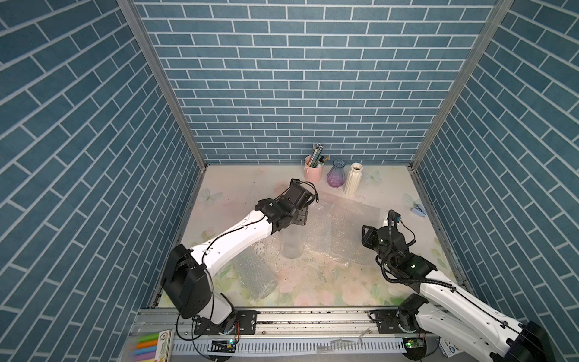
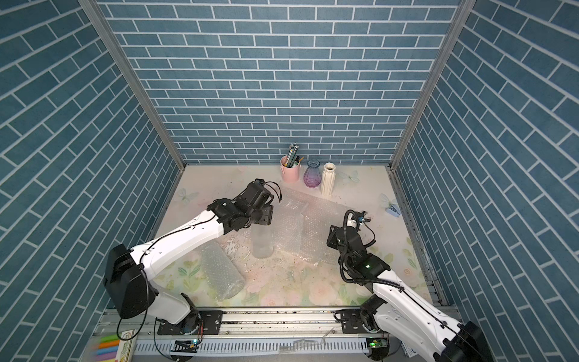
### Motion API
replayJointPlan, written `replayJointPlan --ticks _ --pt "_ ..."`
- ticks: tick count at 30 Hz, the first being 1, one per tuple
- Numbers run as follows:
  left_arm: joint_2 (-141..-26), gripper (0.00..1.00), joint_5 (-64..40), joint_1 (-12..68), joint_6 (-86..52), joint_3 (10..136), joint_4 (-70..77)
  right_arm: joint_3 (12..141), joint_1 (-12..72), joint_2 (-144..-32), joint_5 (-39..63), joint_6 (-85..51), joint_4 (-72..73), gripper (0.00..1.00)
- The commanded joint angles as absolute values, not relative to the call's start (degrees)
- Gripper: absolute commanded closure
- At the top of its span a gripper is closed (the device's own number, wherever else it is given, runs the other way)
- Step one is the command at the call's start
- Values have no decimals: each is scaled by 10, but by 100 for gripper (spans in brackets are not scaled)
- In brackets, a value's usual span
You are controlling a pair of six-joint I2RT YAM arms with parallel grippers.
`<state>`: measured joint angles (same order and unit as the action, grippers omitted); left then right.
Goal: Unwrap the vase from the bubble wrap
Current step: Pick up the vase from the bubble wrap.
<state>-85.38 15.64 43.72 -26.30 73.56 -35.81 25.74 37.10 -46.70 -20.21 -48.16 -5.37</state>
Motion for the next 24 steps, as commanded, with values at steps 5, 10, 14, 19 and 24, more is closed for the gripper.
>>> replayJointPlan --ticks 5,10,14,19,24 --pt "-773 37 185 446 -265 698 -288 237 369 -442 -224 -497 -65 58" --pt "-758 37 195 446 -264 729 -319 231 369 -444 -227 -500 -55 58" --pt "-769 37 217 444 -248 772 -342 231 369 -456 -227 -500 -47 58" --pt "-786 37 213 413 -223 813 -331 227 369 -472 -225 -499 -34 58" --pt "-812 37 196 358 -205 843 -318 228 369 -489 -223 -494 -21 58"
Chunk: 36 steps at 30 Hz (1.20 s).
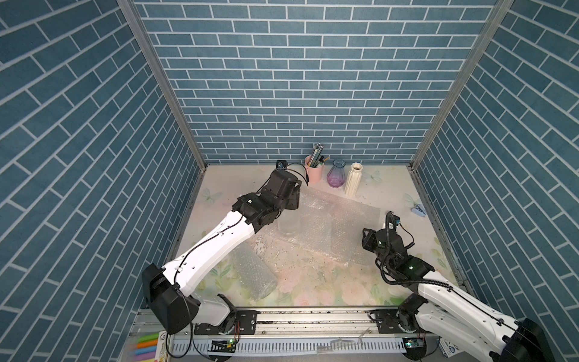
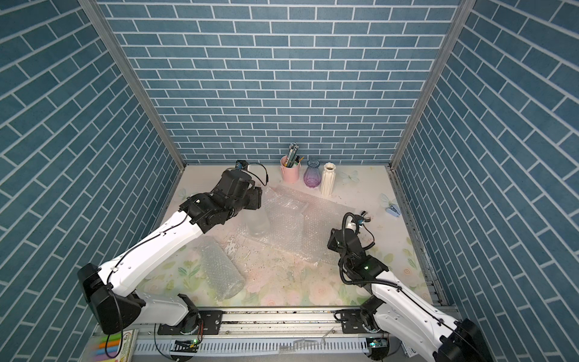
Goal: Unwrap the vase from the bubble wrap
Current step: Pick up the vase from the bubble wrap, then place the vase at the center of the board.
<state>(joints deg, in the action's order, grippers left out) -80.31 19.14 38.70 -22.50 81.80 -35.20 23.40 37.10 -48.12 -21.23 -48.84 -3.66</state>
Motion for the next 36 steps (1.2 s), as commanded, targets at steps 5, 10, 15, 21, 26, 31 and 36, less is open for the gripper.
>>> replayJointPlan --ticks 5,10,15,21,26,31,36 --pt "-839 37 163 292 -200 861 -295 229 369 -514 -201 -465 25 58" --pt "-881 37 133 229 -187 895 -277 238 369 -559 -131 -416 114 59" --pt "-931 37 124 192 -166 931 -263 257 370 -626 -71 -392 182 59" --pt "-999 37 102 148 -154 982 -240 290 369 -701 -30 -358 226 59" --pt "-1074 37 86 131 -140 1058 -241 324 369 -754 -2 -322 251 59" --pt "-1159 37 78 123 -117 1151 -251 355 369 -806 14 -297 272 59" --pt "-1222 37 74 120 -106 1211 -234 382 369 -840 27 -279 286 59"
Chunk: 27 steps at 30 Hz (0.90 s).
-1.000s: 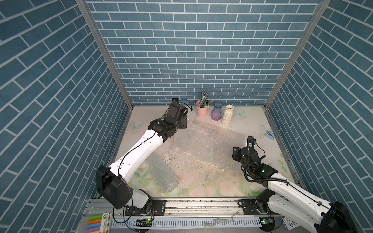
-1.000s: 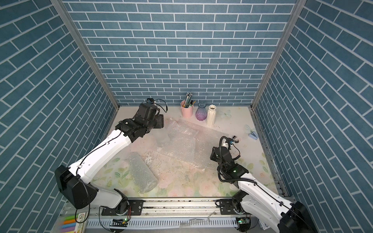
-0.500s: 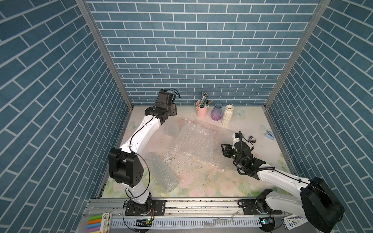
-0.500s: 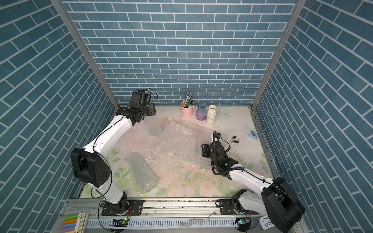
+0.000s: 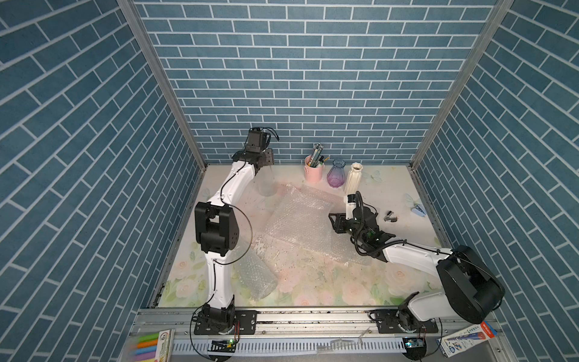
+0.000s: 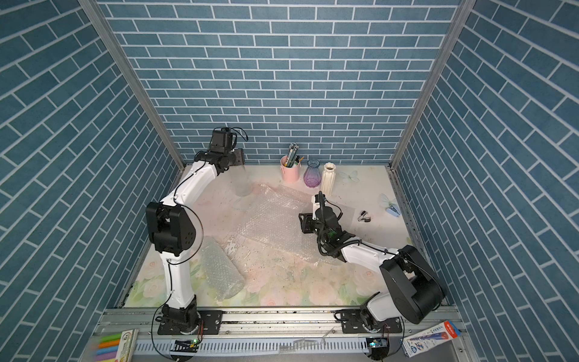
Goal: Unwrap the vase from the bubble wrap
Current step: Place the vase at the center of the board.
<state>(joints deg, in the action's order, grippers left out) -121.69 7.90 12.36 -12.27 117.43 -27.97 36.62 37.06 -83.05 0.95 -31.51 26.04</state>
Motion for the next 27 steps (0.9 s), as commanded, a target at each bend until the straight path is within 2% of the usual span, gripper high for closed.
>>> replayJointPlan --ticks 1,11,19,27 --pt "-1231 37 75 120 -101 1216 -226 385 369 -845 30 -273 290 59" --pt "-1297 37 80 118 -76 1283 -202 404 366 -859 42 -240 304 58" --pt "-1305 36 86 117 -65 1277 -203 404 360 -862 46 -237 320 57" --pt "-1297 18 84 117 -65 1273 -214 395 354 -840 44 -236 310 54"
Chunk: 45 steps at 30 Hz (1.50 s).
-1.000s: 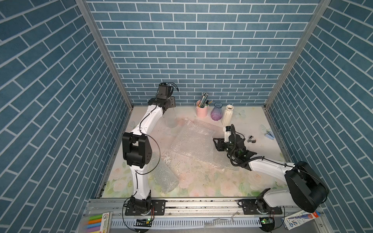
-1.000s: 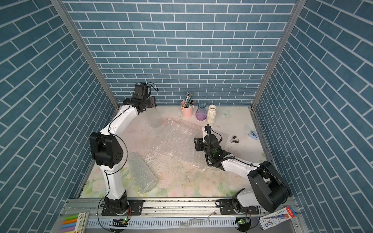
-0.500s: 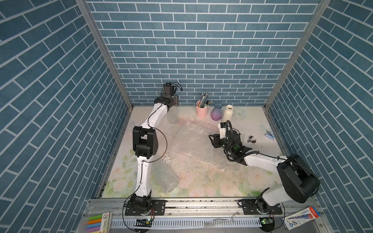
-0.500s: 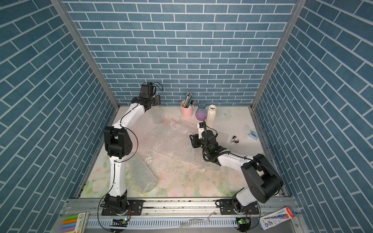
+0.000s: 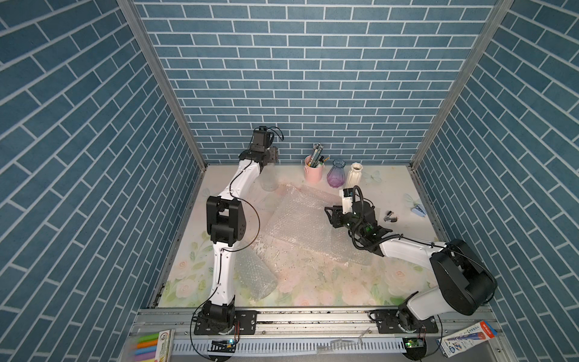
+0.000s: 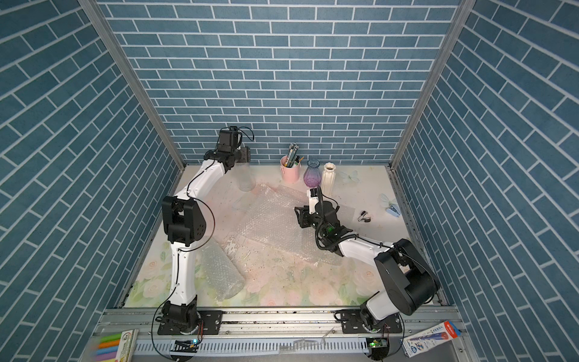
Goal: Unwrap the vase from the bubble wrap
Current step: Place the vase at the center of the board.
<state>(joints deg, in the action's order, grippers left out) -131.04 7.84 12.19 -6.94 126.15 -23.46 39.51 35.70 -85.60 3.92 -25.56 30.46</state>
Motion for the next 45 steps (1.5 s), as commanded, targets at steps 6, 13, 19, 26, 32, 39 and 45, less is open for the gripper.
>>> replayJointPlan --ticks 6,13,19,26,32,39,45 --pt "-1262 7 90 116 -63 1250 -210 388 353 -817 38 -236 297 53" --pt "-1158 0 121 116 -76 1169 -221 390 353 -780 31 -233 249 51" --pt "-1046 0 176 115 -136 1070 -317 411 353 -738 9 -230 130 45" --pt "-912 0 190 114 -272 937 -491 375 353 -644 -9 -213 49 40" --pt "-815 0 115 115 -337 806 -588 334 353 -610 -13 -221 81 39" --pt "-720 0 28 115 -396 647 -600 332 353 -618 -7 -225 86 39" --pt "-705 0 -26 115 -409 544 -566 333 353 -631 -3 -226 89 39"
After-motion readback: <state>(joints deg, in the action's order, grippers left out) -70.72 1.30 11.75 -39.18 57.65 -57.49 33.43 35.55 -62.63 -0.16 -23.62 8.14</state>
